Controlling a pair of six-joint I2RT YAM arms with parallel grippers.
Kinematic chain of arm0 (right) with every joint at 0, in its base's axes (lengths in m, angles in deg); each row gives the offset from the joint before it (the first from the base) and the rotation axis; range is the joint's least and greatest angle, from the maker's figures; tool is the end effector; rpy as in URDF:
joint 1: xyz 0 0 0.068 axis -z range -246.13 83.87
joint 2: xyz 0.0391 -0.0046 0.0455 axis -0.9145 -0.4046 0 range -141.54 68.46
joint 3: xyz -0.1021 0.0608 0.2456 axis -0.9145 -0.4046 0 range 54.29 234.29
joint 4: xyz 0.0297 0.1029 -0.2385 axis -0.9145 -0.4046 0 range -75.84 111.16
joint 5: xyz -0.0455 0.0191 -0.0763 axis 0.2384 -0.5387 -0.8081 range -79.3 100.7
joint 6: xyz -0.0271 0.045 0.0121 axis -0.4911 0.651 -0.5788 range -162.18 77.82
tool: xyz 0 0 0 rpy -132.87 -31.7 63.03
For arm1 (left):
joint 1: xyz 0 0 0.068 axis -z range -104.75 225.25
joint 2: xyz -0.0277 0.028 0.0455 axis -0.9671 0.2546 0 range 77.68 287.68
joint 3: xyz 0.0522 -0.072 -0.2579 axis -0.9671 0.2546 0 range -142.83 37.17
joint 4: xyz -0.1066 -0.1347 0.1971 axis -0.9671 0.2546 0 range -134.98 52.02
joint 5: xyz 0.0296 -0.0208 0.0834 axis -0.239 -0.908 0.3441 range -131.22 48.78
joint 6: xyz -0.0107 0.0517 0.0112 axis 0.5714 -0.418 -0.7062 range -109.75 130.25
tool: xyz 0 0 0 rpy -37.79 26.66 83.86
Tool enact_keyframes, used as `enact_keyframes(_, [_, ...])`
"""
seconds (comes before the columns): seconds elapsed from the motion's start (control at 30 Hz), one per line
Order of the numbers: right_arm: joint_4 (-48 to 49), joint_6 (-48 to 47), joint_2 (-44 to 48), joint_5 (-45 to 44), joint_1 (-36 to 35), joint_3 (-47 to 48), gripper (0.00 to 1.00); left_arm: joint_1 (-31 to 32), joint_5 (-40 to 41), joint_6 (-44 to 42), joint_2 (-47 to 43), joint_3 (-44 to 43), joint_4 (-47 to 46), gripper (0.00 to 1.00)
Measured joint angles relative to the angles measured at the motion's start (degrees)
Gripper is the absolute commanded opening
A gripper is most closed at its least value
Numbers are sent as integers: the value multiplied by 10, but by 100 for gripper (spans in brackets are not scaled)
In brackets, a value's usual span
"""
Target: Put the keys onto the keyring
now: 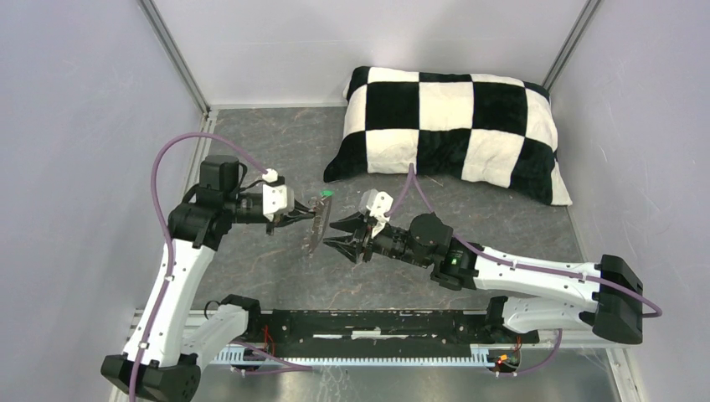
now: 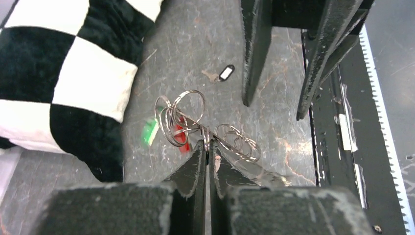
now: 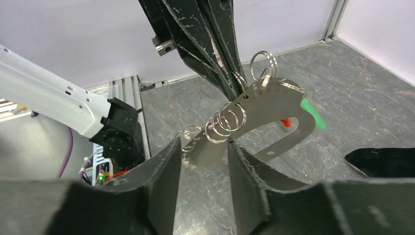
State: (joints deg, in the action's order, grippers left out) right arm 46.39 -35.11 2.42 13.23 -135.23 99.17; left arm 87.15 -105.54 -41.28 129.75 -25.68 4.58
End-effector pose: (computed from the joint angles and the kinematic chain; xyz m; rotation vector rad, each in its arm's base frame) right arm 0.0956 0.2549 0.3301 -0.8579 1.3531 1.0884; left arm 0.1469 -0.0638 0.3704 1.4396 1.2743 -0.7897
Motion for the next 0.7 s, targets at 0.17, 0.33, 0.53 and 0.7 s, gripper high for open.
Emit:
enact_keyframes(0.17, [-21, -7, 0, -1, 0, 3, 52, 12, 23, -19, -26, 0, 22, 2])
enact_keyframes(0.33, [-44, -25, 0, 3, 0, 44, 47, 23, 9, -25, -75, 0, 50, 2])
enact_keyframes(0.53, [-37, -26, 0, 41, 1, 77, 41, 28, -7, -52, -105, 8, 91, 2])
enact_keyframes(0.7, [-35, -14, -1, 60, 1, 77, 40, 28, -16, -67, -112, 20, 106, 2])
